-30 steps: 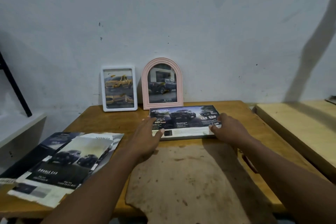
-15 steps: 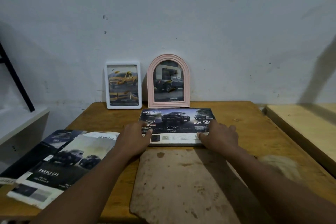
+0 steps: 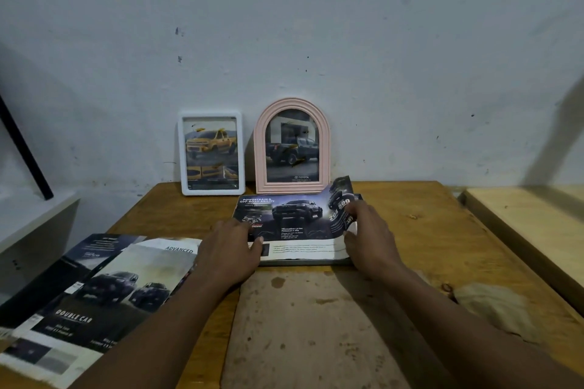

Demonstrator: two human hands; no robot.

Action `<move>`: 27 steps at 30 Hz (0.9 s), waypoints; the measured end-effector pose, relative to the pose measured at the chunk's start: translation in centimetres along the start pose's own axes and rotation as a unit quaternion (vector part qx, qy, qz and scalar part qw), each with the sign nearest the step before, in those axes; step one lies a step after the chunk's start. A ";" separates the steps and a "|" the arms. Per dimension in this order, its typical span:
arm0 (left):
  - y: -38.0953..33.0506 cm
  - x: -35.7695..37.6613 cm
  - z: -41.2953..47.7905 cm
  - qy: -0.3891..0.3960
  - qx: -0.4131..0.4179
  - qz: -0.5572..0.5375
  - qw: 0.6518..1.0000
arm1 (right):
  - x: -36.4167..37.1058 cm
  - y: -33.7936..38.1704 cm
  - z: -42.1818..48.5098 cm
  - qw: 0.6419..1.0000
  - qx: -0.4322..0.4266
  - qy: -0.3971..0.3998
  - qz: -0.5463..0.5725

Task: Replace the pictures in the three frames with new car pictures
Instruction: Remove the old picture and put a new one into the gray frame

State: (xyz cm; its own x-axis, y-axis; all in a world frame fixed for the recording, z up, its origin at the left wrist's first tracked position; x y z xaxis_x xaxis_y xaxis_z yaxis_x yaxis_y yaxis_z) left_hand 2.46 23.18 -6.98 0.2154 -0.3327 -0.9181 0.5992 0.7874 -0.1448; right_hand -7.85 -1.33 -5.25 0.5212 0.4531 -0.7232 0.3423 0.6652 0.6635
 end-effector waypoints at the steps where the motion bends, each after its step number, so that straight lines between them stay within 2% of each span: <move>1: 0.2 0.1 0.1 -0.001 -0.001 0.007 1.000 | 0.2 0.2 0.1 1.000 -0.012 0.007 0.022; 5: 0.8 0.4 0.2 0.000 -0.001 0.019 1.000 | 0.0 0.9 0.7 0.995 -0.035 0.016 0.090; 11: -0.3 0.5 1.1 -0.027 0.014 -0.008 1.000 | -3.2 1.2 2.2 0.988 -0.048 -0.053 0.140; 16: -4.9 0.0 3.3 -0.053 0.099 -0.067 0.991 | -7.5 -0.6 4.0 0.984 -0.033 -0.106 0.142; 21: -13.2 1.8 5.8 0.009 0.200 -0.138 0.970 | -12.9 -5.8 5.9 0.987 0.020 -0.135 0.079; 27: -23.3 6.0 7.3 0.127 0.296 -0.102 0.941 | -17.7 -14.4 7.1 0.989 0.092 -0.117 -0.018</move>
State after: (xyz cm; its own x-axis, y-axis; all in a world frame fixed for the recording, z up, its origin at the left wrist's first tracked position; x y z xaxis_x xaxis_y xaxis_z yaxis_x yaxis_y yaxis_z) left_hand -4.56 -0.93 -6.47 -0.0967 -0.2520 -0.9629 0.9492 0.2677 -0.1654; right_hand -16.42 -23.13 -0.62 0.6653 0.2670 -0.6972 0.4887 0.5502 0.6770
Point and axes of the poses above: each hand's wrist, its own z-axis towards the middle knuckle, its own x-axis out of the palm, y = z × x, the point moved 5 cm from there along z, towards the middle knuckle, and after that the axes turned 14 degrees about x, right-handed, at the moved point
